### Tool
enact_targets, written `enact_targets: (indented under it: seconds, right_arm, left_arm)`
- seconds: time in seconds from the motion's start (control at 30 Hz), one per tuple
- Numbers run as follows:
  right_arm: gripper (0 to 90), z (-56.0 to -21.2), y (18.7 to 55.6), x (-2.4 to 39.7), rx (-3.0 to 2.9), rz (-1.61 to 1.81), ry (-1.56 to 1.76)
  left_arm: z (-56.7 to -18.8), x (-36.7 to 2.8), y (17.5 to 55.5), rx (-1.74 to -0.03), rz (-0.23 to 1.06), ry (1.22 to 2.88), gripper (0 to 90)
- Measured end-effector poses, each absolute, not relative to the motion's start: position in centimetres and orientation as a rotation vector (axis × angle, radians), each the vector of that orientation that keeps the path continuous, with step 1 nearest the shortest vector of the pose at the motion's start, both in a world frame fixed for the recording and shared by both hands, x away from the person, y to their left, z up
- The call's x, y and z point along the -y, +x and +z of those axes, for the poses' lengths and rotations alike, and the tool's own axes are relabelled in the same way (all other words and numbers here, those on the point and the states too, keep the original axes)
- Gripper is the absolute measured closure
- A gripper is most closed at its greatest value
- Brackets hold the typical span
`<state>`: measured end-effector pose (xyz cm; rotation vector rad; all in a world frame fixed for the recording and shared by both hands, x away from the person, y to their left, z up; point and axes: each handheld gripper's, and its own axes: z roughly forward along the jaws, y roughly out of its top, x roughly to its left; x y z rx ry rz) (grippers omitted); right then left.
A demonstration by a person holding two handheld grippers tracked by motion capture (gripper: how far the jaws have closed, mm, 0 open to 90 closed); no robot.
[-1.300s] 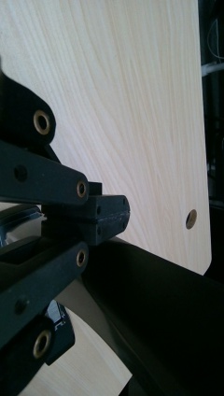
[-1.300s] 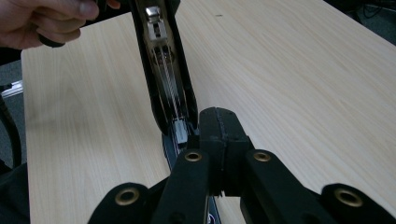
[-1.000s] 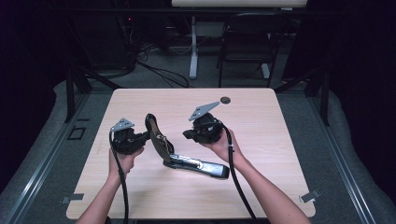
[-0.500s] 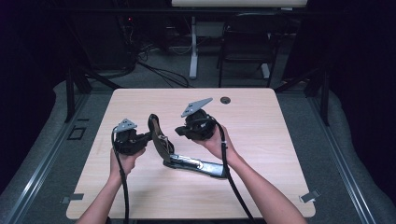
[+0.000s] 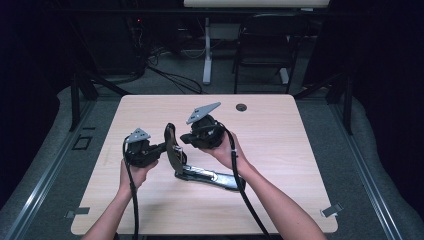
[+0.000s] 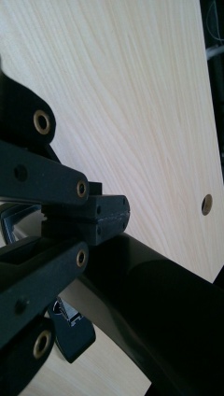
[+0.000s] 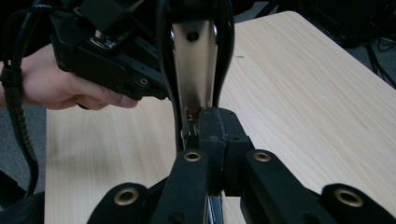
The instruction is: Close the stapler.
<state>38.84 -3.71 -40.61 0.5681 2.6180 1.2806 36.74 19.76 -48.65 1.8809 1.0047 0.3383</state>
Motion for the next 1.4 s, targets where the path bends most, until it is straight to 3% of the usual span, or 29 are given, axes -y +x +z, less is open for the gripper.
enact_targets:
  seconds: [0.27, 0.8, 1.4]
  right_arm:
    - [90.0, -40.4, 38.3, 3.5, -2.602, 1.297, 0.551]
    - [90.0, -40.9, 37.1, 7.5, -2.57, 1.332, 0.599]
    - [90.0, -44.1, 36.1, 12.2, -2.597, 1.348, 0.724]
  left_arm:
    - [-49.0, -18.7, 36.5, -0.959, 0.33, 1.941, 90.0]
    - [-49.8, -17.8, 36.7, -0.932, 0.249, 2.02, 90.0]
    - [-50.6, -16.9, 36.9, -0.929, 0.167, 2.077, 90.0]
